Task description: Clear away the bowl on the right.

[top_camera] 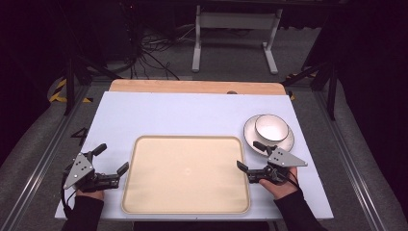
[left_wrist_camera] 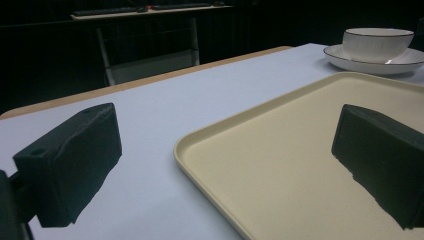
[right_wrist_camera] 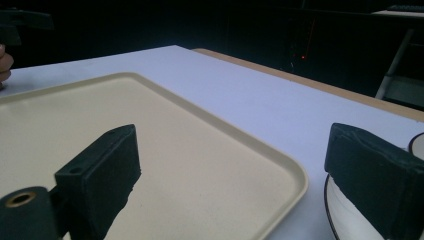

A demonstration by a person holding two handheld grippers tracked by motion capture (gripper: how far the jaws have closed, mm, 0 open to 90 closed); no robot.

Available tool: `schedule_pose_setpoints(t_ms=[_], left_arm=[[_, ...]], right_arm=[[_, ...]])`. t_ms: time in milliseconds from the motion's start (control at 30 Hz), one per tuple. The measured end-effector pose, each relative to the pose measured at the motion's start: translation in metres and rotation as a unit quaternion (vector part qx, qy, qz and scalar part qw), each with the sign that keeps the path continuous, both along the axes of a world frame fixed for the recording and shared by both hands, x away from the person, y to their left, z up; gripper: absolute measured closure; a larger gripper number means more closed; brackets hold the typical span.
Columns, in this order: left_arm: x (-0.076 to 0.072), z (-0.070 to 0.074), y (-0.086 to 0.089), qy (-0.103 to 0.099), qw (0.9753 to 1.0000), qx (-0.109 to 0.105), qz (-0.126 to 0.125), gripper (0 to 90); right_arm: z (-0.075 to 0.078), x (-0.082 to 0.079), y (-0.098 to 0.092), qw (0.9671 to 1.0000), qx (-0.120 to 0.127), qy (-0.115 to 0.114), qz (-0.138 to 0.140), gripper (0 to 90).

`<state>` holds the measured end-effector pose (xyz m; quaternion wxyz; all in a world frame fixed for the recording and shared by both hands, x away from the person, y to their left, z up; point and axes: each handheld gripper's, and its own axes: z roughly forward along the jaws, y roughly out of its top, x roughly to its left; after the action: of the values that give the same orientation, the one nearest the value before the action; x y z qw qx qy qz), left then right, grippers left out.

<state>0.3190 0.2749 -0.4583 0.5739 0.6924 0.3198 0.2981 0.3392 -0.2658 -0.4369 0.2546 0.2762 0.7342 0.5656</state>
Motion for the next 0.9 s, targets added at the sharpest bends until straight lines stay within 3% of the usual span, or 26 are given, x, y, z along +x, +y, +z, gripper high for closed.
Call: schedule_pose_setpoints(t_ms=[133, 333, 500, 900], left_arm=[[0.000, 0.000, -0.001, -0.001, 1.0000, 0.001, 0.002, 0.2], [0.000, 0.000, -0.001, -0.001, 1.0000, 0.003, 0.001, 0.3], [0.000, 0.000, -0.001, -0.002, 1.0000, 0.004, 0.000, 0.3], [-0.001, 0.000, -0.003, -0.001, 1.0000, 0.006, 0.000, 0.3]], right_arm=[[0.008, -0.002, 0.002, 0.9998, -0.012, -0.015, -0.004, 7.6], [0.017, -0.004, 0.008, 0.9997, -0.004, -0.024, 0.009, 7.6], [0.025, -0.005, 0.010, 0.9996, 0.009, -0.026, 0.010, 8.8], [0.031, -0.003, 0.005, 0.9998, 0.008, -0.019, 0.004, 10.6]])
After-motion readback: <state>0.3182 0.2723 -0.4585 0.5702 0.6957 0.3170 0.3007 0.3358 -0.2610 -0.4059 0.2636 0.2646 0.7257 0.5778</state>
